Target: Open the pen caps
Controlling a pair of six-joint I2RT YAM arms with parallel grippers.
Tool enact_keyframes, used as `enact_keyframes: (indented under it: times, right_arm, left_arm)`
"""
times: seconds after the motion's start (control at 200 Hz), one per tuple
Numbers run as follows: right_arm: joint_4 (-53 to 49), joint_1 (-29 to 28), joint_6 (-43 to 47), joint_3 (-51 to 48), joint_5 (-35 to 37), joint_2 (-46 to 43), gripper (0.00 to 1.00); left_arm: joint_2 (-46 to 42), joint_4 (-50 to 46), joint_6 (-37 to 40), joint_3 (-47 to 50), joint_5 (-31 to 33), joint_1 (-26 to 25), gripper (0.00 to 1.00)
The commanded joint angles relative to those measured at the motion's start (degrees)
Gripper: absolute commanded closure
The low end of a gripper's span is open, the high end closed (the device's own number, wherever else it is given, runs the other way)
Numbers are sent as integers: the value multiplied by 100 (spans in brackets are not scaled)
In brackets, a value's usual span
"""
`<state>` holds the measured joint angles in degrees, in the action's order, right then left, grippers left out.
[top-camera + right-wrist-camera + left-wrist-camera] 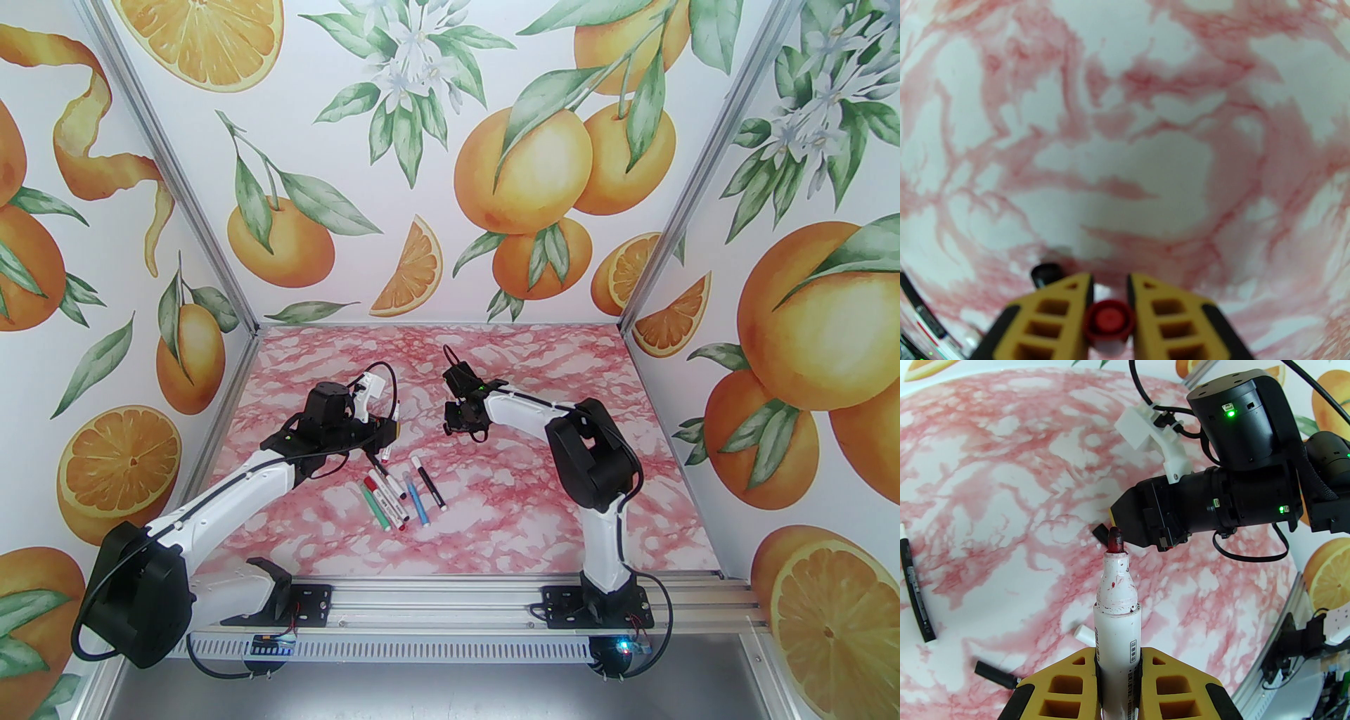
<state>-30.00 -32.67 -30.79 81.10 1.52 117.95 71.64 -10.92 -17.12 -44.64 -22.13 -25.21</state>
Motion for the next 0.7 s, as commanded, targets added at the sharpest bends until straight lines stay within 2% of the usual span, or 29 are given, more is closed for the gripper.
enact_keyframes:
  times: [0.0,0.55,0.696]
  right_arm:
    - [-110,-41,-61,168,159,167,75]
    - [-118,-48,-36,216,241,40,69]
    - [219,-65,-20,-154,267,-389,60]
  left_arm:
    - [-146,137,104,90,59,-7,95]
    - [-107,72,60,54,76,-2,95]
    - [-82,-139,58,-52,232,-1,95]
